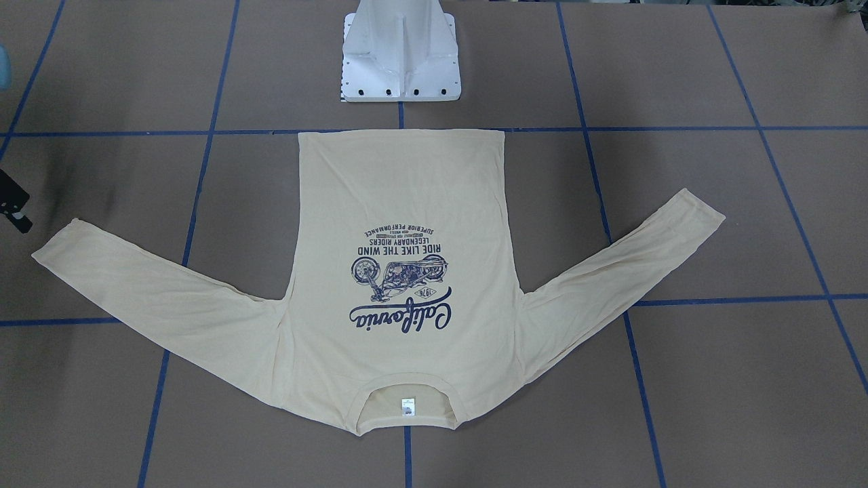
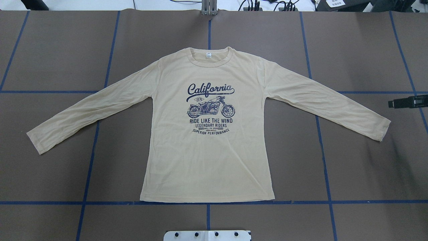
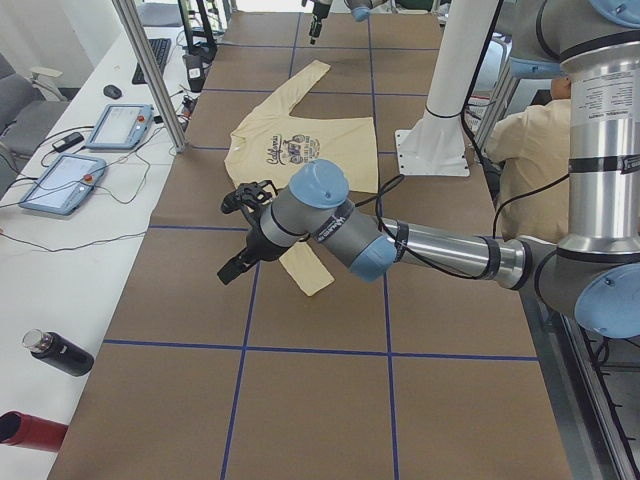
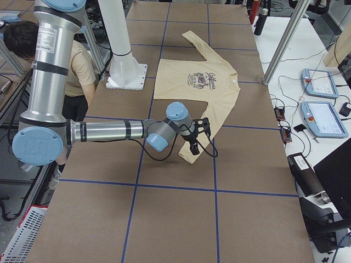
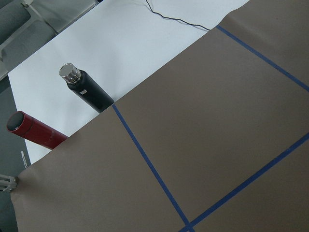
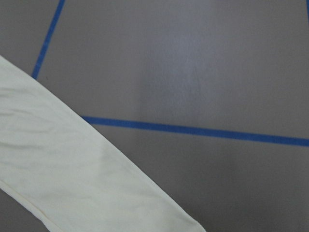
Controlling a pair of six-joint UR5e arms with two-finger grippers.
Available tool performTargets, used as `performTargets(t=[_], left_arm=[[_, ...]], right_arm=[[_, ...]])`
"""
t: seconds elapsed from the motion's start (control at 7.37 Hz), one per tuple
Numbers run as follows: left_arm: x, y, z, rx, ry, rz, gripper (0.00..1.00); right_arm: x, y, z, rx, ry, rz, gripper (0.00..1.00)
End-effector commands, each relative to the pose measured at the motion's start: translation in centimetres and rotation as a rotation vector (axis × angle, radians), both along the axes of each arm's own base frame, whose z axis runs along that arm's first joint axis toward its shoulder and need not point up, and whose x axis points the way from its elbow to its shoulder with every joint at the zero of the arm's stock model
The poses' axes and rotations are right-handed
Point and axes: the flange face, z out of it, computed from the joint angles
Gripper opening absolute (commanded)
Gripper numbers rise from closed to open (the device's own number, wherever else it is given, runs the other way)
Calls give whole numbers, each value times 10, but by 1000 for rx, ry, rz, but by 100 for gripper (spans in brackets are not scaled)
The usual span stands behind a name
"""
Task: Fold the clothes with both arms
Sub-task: 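Move the right gripper toward the cuff of the sleeve nearest it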
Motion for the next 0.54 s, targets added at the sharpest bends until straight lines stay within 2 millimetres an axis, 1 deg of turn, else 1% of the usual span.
performTargets(t=[0.0,0.14,0.27,0.41], left_arm=[[0,2,0,12,-1,-1,100],[0,3,1,12,-1,-1,100],[1,3,1,11,-1,1,100],[0,3,1,11,-1,-1,100]], right_arm=[[-22,34,30,12,47,-47,100],[-25,36,43,23,41,-56,100],[-30,33,54,19,54,-53,99],[-33,30,58,24,70,-45,94]])
